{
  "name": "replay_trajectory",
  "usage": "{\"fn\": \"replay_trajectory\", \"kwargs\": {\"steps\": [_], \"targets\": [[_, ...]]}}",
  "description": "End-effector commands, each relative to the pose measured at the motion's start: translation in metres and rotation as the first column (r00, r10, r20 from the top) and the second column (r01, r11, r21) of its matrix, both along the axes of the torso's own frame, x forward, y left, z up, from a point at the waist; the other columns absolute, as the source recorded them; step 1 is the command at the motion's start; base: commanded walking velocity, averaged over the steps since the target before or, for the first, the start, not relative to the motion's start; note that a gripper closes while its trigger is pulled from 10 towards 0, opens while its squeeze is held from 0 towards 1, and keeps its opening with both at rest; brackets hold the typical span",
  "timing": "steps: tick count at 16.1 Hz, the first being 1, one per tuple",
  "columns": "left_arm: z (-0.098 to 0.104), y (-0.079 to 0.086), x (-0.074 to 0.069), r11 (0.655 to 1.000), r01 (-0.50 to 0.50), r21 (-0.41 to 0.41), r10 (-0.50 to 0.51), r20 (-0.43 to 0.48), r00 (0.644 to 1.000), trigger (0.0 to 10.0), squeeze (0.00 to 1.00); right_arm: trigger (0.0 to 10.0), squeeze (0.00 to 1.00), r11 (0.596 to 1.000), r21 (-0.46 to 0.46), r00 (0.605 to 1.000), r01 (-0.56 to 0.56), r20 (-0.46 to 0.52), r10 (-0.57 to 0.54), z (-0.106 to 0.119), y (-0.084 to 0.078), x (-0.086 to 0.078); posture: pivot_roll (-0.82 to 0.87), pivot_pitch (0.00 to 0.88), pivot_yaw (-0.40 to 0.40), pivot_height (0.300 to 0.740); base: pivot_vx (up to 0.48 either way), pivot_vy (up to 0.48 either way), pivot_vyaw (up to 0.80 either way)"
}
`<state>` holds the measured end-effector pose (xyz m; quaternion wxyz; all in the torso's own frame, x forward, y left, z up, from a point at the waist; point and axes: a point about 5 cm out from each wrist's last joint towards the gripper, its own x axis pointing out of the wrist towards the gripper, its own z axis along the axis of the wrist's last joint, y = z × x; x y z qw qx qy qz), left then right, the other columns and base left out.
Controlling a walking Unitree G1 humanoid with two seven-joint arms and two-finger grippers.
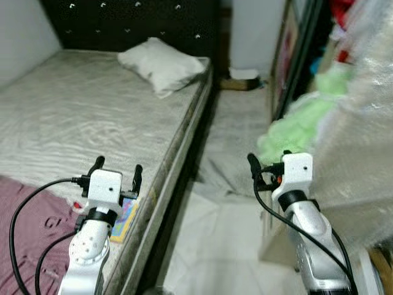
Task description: Clean up the room
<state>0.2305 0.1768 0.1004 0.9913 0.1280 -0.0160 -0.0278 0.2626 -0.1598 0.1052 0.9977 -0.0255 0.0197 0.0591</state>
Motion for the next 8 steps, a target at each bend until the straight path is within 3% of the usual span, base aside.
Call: {"fn": "replay_trajectory", "kwargs": {"steps": [1,8], "targets": [[0.0005,0.0052,-0.0001,1.0,-0.023,0.016,0.023,-0.005,1.0,10.0,0.0,10.0,0.0,0.999,0.01,0.999,-0.039,0.007,0.039,0.0021,0.0102,0.0032,-0.12,0.0,0.018,0.74,0.0,0.0,0.8],[0.0007,0.0037,0.0004,1.0,-0.009,0.004,0.009,-0.005,1.0,10.0,0.0,10.0,0.0,0.999,0.015,0.999,-0.048,0.011,0.048,0.002,0.0125,0.0058,-0.12,0.0,0.016,0.74,0.0,0.0,0.8]]}}
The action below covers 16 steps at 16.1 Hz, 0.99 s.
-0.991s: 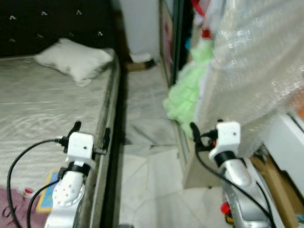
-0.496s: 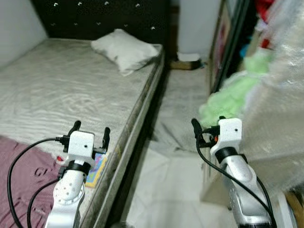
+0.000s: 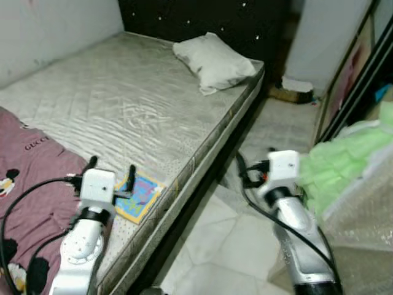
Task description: Clean up the room
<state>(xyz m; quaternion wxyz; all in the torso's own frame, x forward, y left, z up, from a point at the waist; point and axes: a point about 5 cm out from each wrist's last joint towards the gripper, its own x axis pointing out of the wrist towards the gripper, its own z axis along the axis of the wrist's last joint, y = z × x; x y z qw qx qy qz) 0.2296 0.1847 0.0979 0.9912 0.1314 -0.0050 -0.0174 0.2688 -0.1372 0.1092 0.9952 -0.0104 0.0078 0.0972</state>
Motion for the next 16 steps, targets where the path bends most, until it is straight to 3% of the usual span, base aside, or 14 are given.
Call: {"fn": "replay_trajectory", "kwargs": {"steps": [1,16], "targets": [[0.0043,-0.0049,0.0021,1.0,0.012,-0.006,-0.012,0.018,1.0,10.0,0.0,10.0,0.0,1.0,-0.016,1.0,0.023,-0.007,-0.023,-0.0019,-0.0087,0.0003,-0.12,0.0,0.018,0.74,0.0,0.0,0.8],[0.0043,-0.0059,0.0043,1.0,0.009,-0.014,-0.009,0.011,1.0,10.0,0.0,10.0,0.0,1.0,-0.012,1.0,0.004,-0.005,-0.004,-0.0015,-0.0071,0.0042,-0.12,0.0,0.008,0.74,0.0,0.0,0.8]]}}
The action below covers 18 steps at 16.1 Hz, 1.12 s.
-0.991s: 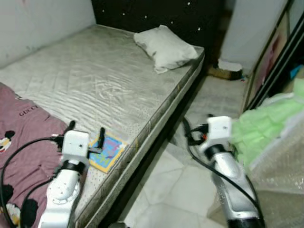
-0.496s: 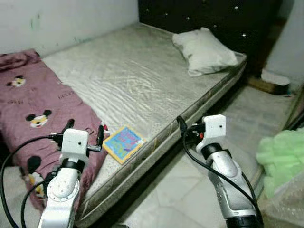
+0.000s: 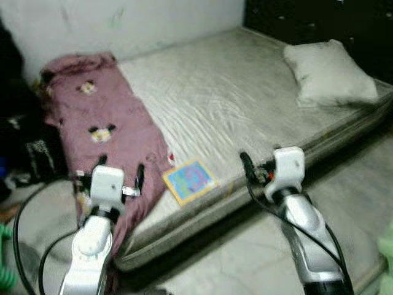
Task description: Clean up the room
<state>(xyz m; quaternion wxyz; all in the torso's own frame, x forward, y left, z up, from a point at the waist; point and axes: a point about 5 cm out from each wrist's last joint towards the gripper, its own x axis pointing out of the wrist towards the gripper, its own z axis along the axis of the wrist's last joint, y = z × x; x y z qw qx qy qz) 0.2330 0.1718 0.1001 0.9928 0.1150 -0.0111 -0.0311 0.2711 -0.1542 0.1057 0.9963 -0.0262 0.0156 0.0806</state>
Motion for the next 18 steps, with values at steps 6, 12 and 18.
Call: {"fn": "replay_trajectory", "kwargs": {"steps": [6,12,18], "targets": [[0.0017,0.0059,0.0018,1.0,-0.02,0.02,0.02,0.002,1.0,10.0,0.0,10.0,0.0,0.999,0.021,0.999,-0.036,0.01,0.036,0.0022,0.011,0.0039,-0.12,0.0,0.005,0.74,0.0,0.0,0.8],[0.0009,0.0031,0.0016,1.0,-0.001,0.016,0.001,-0.003,1.0,10.0,0.0,10.0,0.0,0.999,0.023,0.999,-0.033,0.011,0.033,0.0022,0.0099,0.0039,-0.12,0.0,0.008,0.74,0.0,0.0,0.8],[0.0032,0.003,0.0042,1.0,0.006,-0.028,-0.006,0.007,1.0,10.0,0.0,10.0,0.0,0.999,0.046,1.0,-0.009,0.024,0.008,0.0037,0.009,0.0062,-0.13,0.0,0.013,0.74,0.0,0.0,0.2]]}}
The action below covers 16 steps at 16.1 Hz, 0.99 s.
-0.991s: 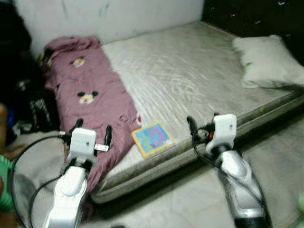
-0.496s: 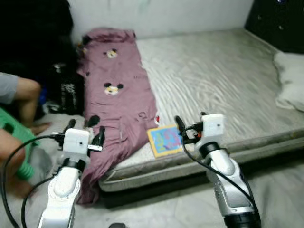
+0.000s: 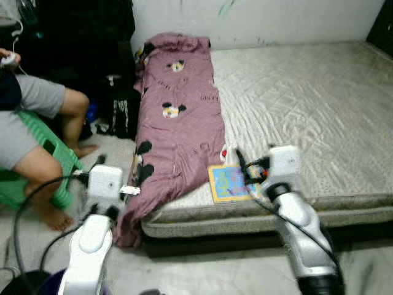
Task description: Clean up the room
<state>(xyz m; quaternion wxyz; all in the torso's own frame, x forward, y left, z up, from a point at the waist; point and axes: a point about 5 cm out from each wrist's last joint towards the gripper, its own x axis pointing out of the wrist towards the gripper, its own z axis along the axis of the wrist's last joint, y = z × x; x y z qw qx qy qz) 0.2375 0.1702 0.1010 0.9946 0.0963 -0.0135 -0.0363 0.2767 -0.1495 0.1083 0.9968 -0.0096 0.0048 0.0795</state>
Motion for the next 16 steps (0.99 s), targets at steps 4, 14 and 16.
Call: {"fn": "replay_trajectory", "kwargs": {"steps": [4,14,16], "targets": [[0.0032,0.0036,0.0002,1.0,0.009,0.005,-0.009,0.008,1.0,10.0,0.0,10.0,0.0,1.0,0.012,1.0,-0.011,0.01,0.011,0.0019,0.0049,0.0016,-0.13,0.0,0.015,0.74,0.257,0.0,0.0],[0.003,0.0024,0.001,1.0,0.026,0.008,-0.026,0.006,1.0,10.0,0.0,10.0,0.0,1.0,0.018,1.0,-0.008,0.012,0.008,0.0019,0.0046,0.0023,-0.13,0.0,0.017,0.74,0.34,0.0,0.0],[0.0028,0.0027,0.0011,1.0,0.026,0.01,-0.026,0.004,1.0,10.0,0.0,10.0,0.0,1.0,0.017,1.0,-0.009,0.013,0.008,0.002,0.0049,0.0024,-0.13,0.0,0.018,0.74,0.356,0.0,0.0]]}}
